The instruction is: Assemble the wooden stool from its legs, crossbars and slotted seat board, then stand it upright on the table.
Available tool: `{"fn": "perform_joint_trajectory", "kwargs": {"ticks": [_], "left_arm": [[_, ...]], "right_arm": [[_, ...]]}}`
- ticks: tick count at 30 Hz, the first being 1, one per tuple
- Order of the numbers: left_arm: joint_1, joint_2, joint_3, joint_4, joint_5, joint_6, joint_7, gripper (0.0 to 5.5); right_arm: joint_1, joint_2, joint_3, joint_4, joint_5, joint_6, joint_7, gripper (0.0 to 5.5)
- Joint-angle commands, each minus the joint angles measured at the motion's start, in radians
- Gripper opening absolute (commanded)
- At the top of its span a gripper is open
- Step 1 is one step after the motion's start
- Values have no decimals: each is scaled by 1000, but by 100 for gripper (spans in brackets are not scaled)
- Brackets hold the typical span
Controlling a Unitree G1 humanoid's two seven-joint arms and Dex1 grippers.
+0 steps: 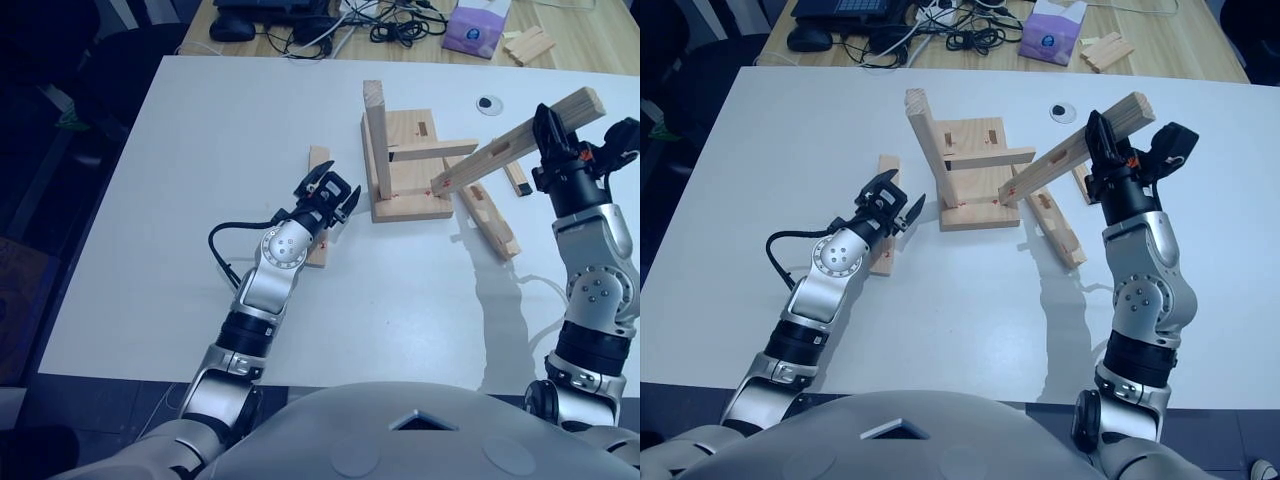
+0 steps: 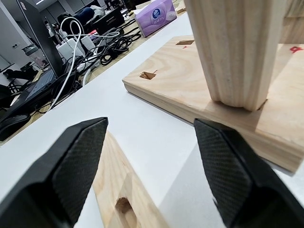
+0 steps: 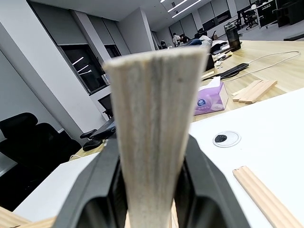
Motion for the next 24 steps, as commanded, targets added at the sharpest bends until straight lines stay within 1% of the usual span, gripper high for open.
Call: {"fn": "perform_joint_trajectory", "kwargs": {"ticks": [1,6,8,9,11,18,24], "left_arm": [[1,-3,-1,-8,-2,8,8,334],[-2,-7,-1,-2,-5,5,13,334],[-3,-6,-2,0,-7,3,14,334],[-4,-8,-3,3,-7,2,17,334],[-8,-11,-5,11,-5,1,22,334],[-15,-16,-6,17,-6,-4,28,334],[-32,-60,-26,-65,2,34,44,334]], "right_arm": [[34,-19,-4,55,-59,50,-39,100],[43,-21,68,-16,-111,34,-27,100],[32,-66,154,-76,-210,26,-16,100],[25,-67,165,-89,-213,45,-20,100],[18,-58,162,-90,-200,70,-26,100],[-14,-27,75,2,-83,226,-78,100],[-87,-45,60,74,-52,284,-40,100]]}}
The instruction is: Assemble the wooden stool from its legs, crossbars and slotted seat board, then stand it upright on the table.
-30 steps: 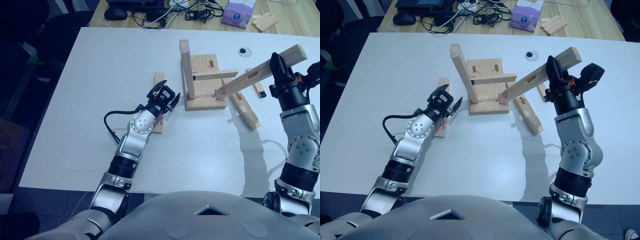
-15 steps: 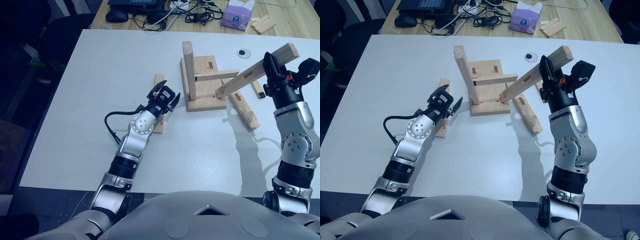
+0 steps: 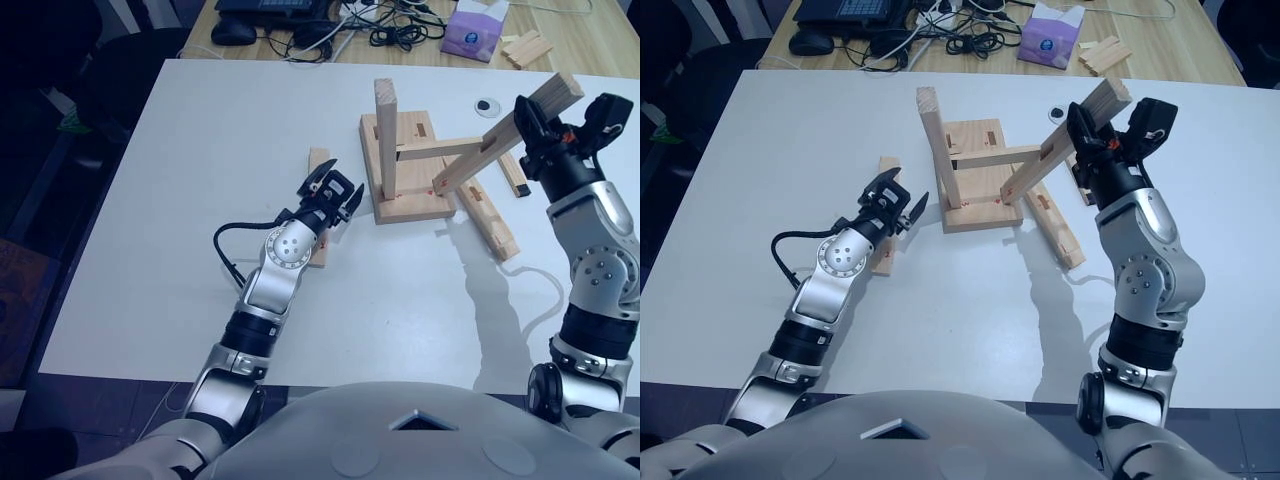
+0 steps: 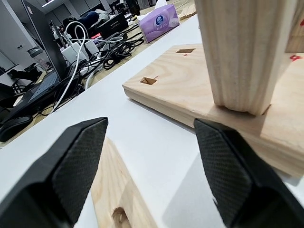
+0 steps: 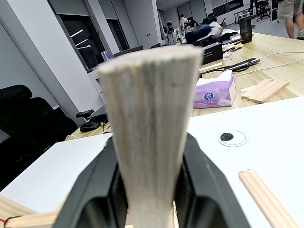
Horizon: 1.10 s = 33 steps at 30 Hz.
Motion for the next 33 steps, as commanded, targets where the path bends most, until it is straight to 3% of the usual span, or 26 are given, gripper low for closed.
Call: {"fn": "perform_joint_trajectory", "kwargs": {"ticks": [1,5,10,25,29,33], "left_arm": [[-30,-42,-20,-46,17,38,31,334],[-24,-90,-41,-52,35,64,76,334],[-18,-86,-40,-53,34,67,86,334],[-10,-84,-46,-82,21,67,67,334],[-4,-77,-43,-73,22,60,65,334],[-4,-73,-46,-80,22,62,59,334]], "right_arm": [[7,-21,11,110,5,114,19,100],[-73,-77,29,152,4,157,77,100],[-60,-121,137,119,-99,123,125,100],[-9,-85,230,91,-207,82,86,101],[-10,-102,227,105,-240,24,114,101],[13,-138,298,98,-312,0,135,104]]}}
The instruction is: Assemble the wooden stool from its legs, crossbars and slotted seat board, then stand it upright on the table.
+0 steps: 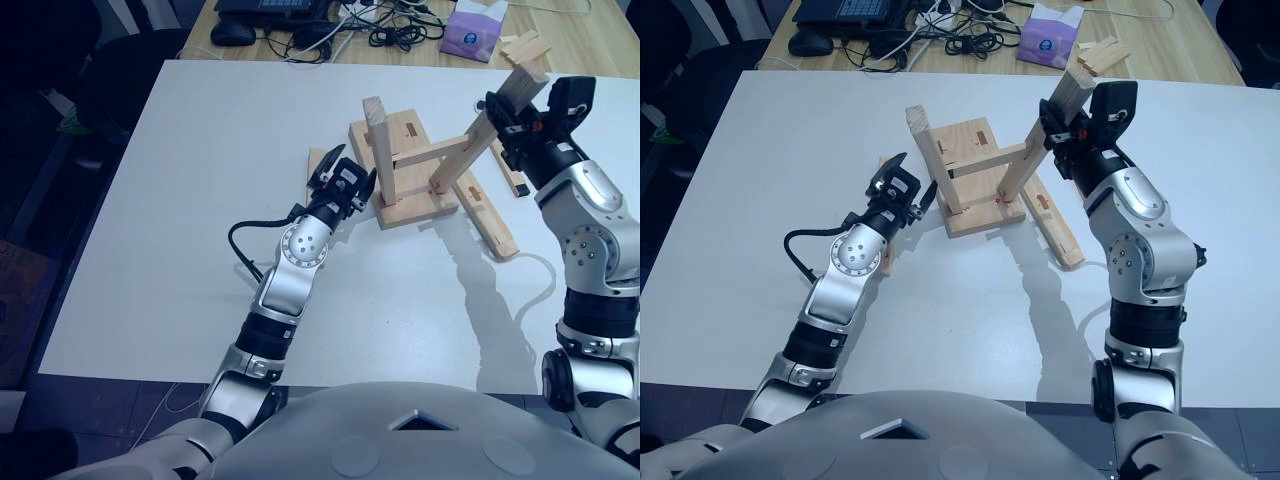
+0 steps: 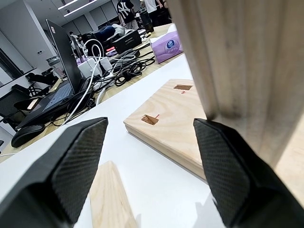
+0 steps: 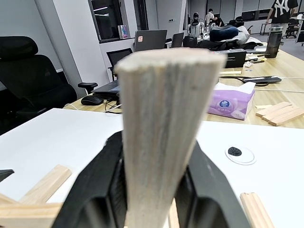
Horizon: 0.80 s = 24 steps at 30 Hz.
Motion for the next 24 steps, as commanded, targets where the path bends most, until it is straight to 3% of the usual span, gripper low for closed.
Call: {"fn": "perform_joint_trajectory", "kwargs": {"ticks": [1,4,8,10,17,21,24], "left_arm": [[-6,3,-15,-16,-7,0,-21,334],[-8,8,-15,-18,-10,-1,-26,334],[-2,14,-15,-24,-14,0,-31,334],[-1,14,-15,-26,-15,2,-31,334],[1,15,-10,-33,-16,3,-33,334],[-8,21,-7,-23,-20,-3,-42,334],[-13,28,-4,-17,-21,-7,-51,334]], "right_arm": [[86,-51,140,39,-136,63,19,107],[107,-23,124,32,-85,138,-6,110],[79,70,-24,64,87,274,-79,110],[70,78,-45,74,107,304,-99,102],[140,-88,205,56,-159,166,-39,109],[137,-69,176,62,-142,153,-50,117],[109,-3,92,79,-88,122,-82,117]]}}
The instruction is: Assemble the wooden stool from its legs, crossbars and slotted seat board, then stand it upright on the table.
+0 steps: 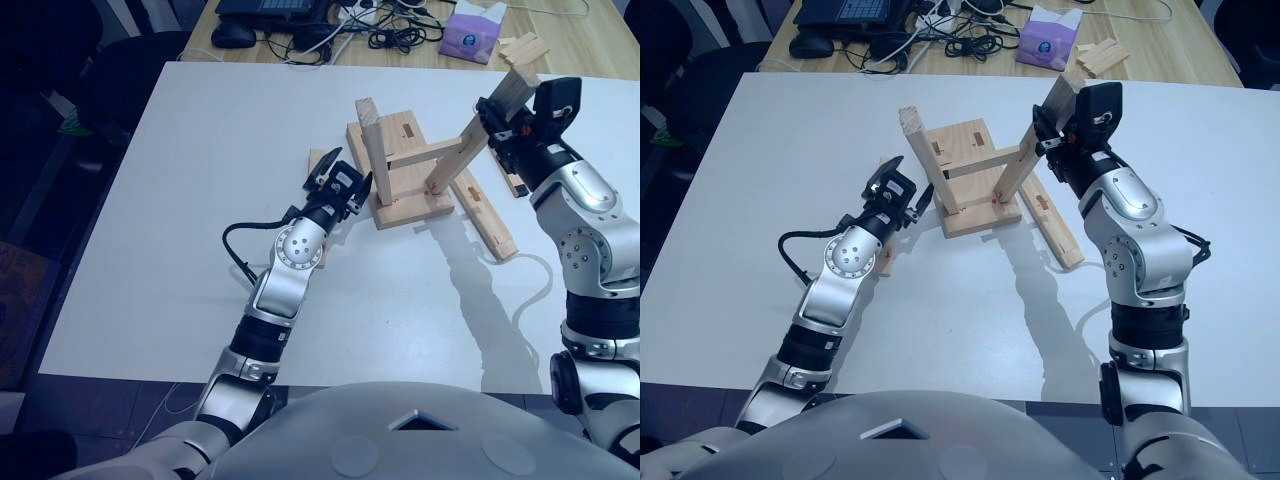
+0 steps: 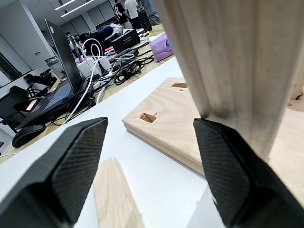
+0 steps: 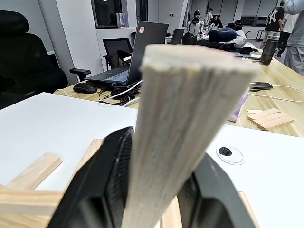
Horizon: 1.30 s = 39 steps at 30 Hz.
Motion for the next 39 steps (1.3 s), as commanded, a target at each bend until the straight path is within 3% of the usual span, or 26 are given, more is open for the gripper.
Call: {"fn": "perform_joint_trajectory", "kwargs": {"ticks": [1,2,4,17,26,28,34,39], "left_arm": [[-27,6,-10,-1,-13,-7,-28,334],[-26,8,-9,0,-13,-8,-31,334],[-23,12,-9,0,-13,-9,-37,334],[-18,5,-21,28,-16,-23,-36,334],[-19,4,-17,29,-18,-24,-30,334],[-21,5,-20,29,-20,-26,-34,334],[-24,11,-22,26,-21,-24,-45,334],[-26,8,-29,22,-22,-23,-55,334]], "right_arm": [[101,46,4,112,-51,54,-28,117],[98,54,-6,111,-54,30,-28,117],[94,74,-29,105,-57,-12,-27,175],[29,177,-159,1,-23,-243,15,384],[-206,97,-238,-64,-66,-326,18,384],[-240,82,-201,-115,-81,-307,29,384],[-215,90,4,-115,-136,-189,101,267],[-47,17,223,-53,-223,-9,185,178]]}}
